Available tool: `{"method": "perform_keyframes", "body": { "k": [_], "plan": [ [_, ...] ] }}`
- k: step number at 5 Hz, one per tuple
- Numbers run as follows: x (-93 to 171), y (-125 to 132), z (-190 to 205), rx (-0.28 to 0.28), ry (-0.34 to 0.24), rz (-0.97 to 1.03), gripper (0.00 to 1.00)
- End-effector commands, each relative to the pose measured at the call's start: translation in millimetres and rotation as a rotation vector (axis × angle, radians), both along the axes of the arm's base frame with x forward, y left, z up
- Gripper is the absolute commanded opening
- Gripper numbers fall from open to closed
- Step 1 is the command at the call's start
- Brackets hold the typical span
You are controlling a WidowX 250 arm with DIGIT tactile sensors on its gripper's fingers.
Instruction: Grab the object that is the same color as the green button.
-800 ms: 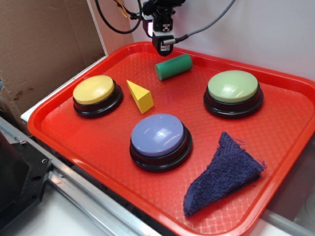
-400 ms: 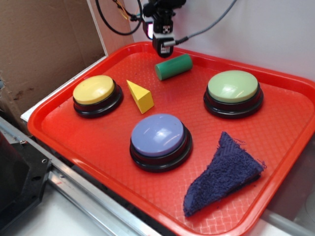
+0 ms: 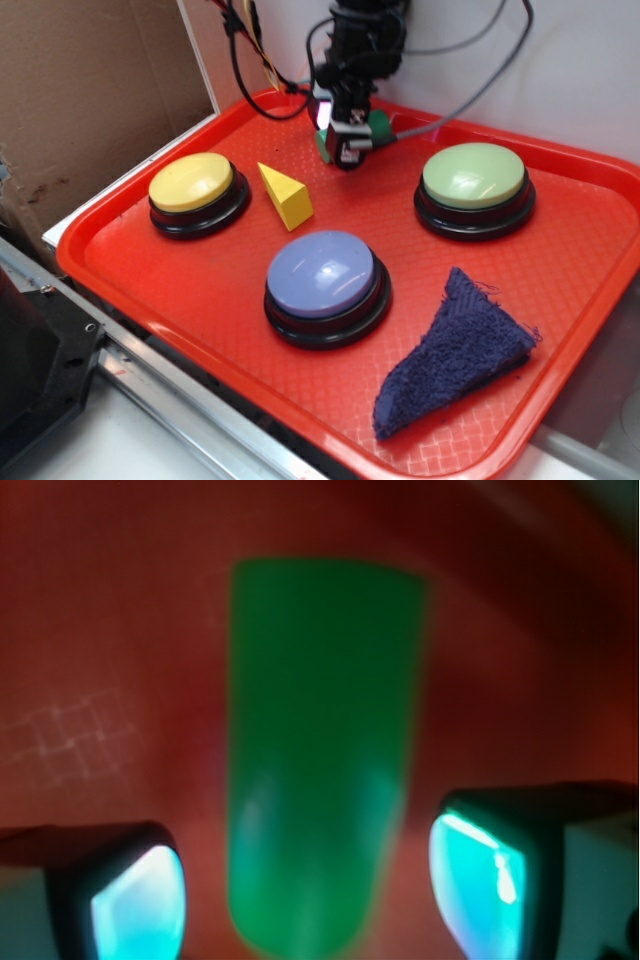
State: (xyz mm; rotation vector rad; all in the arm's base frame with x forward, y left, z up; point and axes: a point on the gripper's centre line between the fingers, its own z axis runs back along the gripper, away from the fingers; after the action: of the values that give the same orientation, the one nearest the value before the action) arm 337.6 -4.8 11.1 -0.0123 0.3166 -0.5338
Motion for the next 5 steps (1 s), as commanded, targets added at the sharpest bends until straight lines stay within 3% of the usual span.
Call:
{"method": "perform_keyframes", "body": {
  "k": [1, 4, 5],
  "plan": [
    [24.9, -1.0, 15.3, 0.008, -0.063, 0.006, 0.0],
    [19.4, 1.5, 25.8, 0.0, -0.044, 0.033, 0.0],
    [16.3, 0.1, 44.9, 0.001, -0.084, 0.058, 0.0]
  ]
}}
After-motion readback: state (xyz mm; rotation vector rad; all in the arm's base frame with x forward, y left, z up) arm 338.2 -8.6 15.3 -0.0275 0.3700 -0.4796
